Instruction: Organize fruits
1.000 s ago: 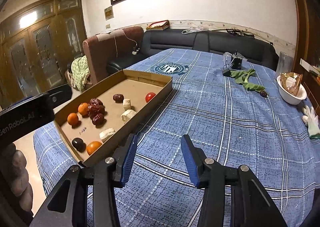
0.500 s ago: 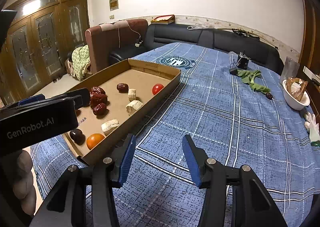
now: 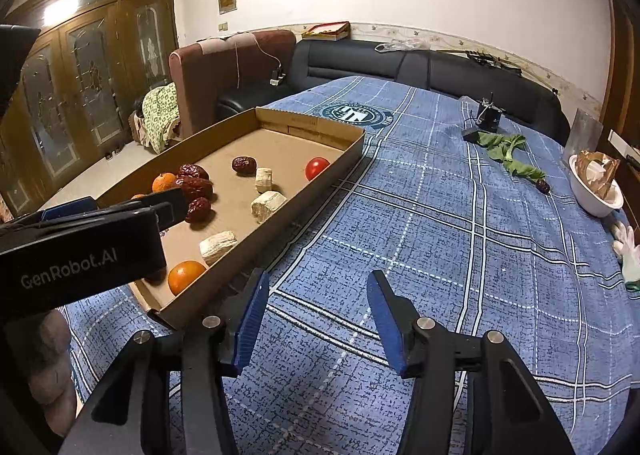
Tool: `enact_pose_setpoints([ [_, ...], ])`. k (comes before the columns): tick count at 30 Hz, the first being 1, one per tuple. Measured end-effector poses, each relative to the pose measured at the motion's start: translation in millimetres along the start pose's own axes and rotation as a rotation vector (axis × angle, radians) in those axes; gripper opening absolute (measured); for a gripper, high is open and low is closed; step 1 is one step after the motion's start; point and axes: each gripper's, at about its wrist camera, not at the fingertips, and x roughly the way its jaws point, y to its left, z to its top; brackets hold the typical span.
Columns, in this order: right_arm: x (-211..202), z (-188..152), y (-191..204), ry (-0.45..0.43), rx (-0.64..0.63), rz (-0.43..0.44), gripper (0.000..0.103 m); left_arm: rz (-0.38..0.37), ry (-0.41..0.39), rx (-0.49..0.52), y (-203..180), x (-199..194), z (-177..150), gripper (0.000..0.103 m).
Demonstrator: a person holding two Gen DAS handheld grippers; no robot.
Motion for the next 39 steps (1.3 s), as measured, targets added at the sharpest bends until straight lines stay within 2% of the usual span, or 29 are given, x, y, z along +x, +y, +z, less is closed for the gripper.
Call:
enact_pose_setpoints([
  [26,6,0,9,0.014,-0.033,0.01,0.059,-0.007,0.024,-0.013,2,10,-1,0.103],
  [39,13,-1,19,0.05,-0.081,0.016,0.059,0.01,0.027,-0.027,4,10,-1,0.103],
])
